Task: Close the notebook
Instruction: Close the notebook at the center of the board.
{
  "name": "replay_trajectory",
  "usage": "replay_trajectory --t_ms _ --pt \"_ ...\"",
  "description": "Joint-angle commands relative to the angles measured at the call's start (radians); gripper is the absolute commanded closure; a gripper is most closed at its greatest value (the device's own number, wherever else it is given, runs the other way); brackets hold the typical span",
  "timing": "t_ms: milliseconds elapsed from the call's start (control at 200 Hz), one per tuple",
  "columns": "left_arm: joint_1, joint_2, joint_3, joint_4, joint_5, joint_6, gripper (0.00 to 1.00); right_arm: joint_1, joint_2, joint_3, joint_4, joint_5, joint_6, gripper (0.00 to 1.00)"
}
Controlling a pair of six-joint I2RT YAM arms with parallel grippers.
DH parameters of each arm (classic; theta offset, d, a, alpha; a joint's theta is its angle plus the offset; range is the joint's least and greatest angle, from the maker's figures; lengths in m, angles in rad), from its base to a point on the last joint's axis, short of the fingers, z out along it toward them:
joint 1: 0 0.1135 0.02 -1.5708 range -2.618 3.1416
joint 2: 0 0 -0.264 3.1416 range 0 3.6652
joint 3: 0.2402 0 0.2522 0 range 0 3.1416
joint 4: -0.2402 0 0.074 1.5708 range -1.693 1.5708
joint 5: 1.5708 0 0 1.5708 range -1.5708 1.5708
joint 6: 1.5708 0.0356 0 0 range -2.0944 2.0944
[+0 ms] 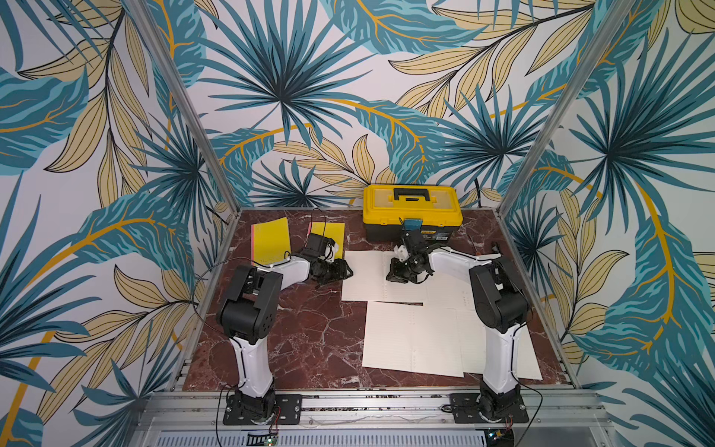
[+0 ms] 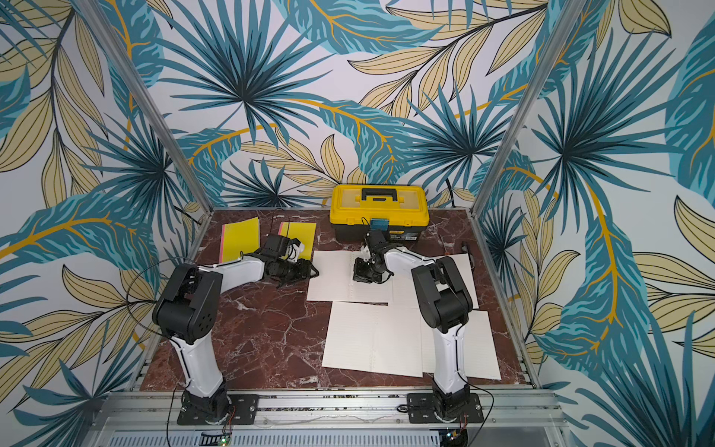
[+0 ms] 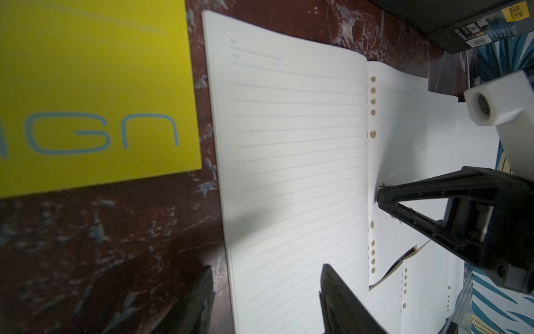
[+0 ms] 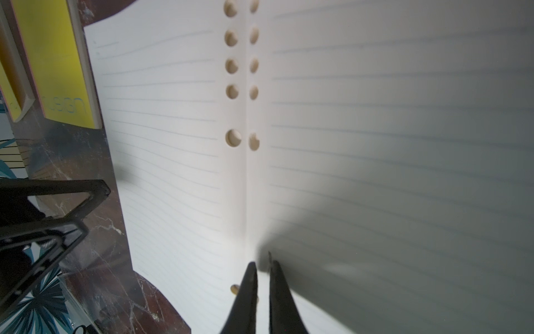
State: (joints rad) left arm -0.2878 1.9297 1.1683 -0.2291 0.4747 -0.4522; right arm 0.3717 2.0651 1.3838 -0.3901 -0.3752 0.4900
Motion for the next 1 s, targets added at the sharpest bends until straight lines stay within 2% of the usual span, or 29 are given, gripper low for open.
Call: replay_trajectory --t_ms 0,160,285,646,996 --pt "0.006 0.039 0.039 -0.027 -0.002 0.034 0.4 0.001 0.023 -0.042 -0.04 0.027 0.007 0.87" --pt "0.004 0.078 0.07 -0.039 0.017 0.046 0.4 0.002 0.03 -0.041 -0.041 0.021 0.008 0.87" --pt "0.003 0.108 0.076 -0.037 0.078 0.041 0.4 0.001 0.036 -0.04 -0.042 0.018 0.008 0.87" --pt "0.001 0.114 0.009 0.149 0.269 -0.06 0.4 0.012 0.044 -0.036 -0.043 0.013 0.012 0.87" --pt "-0.002 0.108 0.0 0.191 0.318 -0.093 0.4 0.016 0.049 -0.035 -0.035 0.004 0.016 0.87"
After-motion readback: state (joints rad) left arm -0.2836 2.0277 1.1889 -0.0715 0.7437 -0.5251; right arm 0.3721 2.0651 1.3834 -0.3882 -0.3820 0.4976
